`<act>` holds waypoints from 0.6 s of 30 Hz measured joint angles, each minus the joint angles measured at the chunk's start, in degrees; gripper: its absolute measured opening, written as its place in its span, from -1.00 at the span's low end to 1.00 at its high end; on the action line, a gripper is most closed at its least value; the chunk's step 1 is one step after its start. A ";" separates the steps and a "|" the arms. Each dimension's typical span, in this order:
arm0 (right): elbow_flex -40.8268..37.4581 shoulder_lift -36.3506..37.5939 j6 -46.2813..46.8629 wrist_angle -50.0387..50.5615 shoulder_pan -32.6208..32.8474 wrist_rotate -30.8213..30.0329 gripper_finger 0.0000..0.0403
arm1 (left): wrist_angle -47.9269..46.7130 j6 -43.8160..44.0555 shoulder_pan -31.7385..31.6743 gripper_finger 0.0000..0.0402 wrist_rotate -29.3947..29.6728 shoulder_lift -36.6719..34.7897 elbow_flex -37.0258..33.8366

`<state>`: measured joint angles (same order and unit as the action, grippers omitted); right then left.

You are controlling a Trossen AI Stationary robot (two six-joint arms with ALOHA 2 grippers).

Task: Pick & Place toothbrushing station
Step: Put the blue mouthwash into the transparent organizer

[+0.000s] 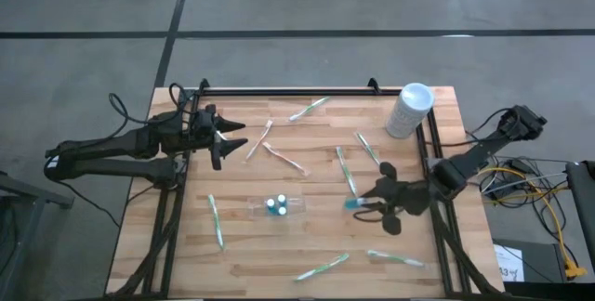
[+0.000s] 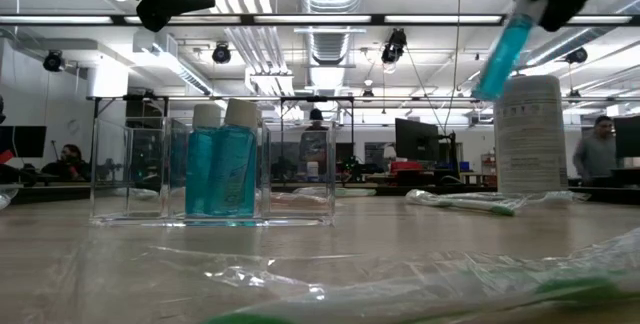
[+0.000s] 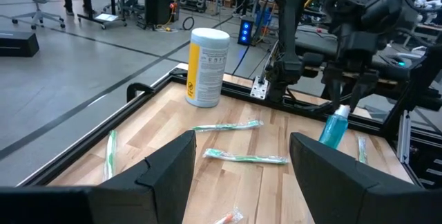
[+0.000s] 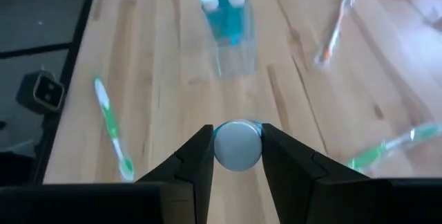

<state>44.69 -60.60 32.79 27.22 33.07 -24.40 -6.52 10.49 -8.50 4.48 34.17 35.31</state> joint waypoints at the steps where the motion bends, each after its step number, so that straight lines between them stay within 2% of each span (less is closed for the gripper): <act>1: 0.03 -0.16 -0.89 -0.94 -0.99 0.43 -0.47 | 0.00 0.00 0.01 0.19 -0.01 -0.01 0.00; 9: 0.07 -4.58 -4.65 -6.67 -7.76 7.91 -0.47 | 0.00 0.01 -0.01 0.19 -0.05 0.00 0.00; 14: 0.07 -7.11 -11.54 -12.04 -9.83 9.06 -0.47 | 0.00 0.01 -0.01 0.19 -0.07 0.00 0.00; 18: 1.18 -9.27 -12.84 -13.45 -12.06 11.52 -0.47 | 0.00 -0.01 -0.01 0.19 -0.07 -0.02 0.01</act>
<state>45.87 -69.87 19.95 13.77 21.01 -12.88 -6.52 10.49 -8.51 4.40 34.15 35.32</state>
